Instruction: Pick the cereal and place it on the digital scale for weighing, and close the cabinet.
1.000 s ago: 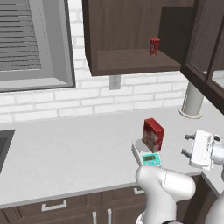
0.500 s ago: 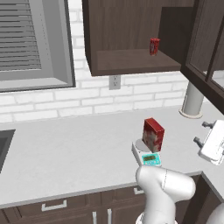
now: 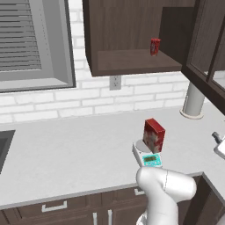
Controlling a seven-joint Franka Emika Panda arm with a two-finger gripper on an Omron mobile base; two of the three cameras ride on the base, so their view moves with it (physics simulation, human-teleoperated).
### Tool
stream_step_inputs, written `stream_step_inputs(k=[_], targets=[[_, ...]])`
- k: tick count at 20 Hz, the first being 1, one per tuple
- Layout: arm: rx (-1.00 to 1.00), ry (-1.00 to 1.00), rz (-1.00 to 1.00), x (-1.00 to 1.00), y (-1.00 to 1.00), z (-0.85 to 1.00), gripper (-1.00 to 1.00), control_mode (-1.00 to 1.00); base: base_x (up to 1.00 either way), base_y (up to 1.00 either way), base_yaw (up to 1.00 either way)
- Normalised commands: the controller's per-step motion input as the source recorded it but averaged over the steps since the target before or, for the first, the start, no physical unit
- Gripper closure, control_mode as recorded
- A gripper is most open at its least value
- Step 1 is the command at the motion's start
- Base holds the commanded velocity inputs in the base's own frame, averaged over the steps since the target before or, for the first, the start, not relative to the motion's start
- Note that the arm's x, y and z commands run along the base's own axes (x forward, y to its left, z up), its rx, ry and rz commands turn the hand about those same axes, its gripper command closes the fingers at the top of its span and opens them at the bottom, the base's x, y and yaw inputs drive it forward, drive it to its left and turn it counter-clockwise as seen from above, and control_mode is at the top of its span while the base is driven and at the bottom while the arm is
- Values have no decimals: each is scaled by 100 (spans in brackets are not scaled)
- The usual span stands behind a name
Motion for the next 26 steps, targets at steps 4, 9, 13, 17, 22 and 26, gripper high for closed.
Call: stream_step_inputs(k=[4, 9, 13, 17, 22, 26], targets=[[5, 0, -15, 12, -58, 56, -100, -100, 0, 0, 0], [12, -9, -3, 4, -13, 84, -100, -100, 0, 0, 0], [29, 0, 11, -24, 49, 49, -100, -100, 0, 0, 0], [25, 0, 12, 9, 90, 58, -100, -100, 0, 0, 0], [13, 0, 5, 38, 100, 53, -100, -100, 0, 0, 0], [6, 0, 0, 46, 100, 73, -100, -100, 0, 0, 0]])
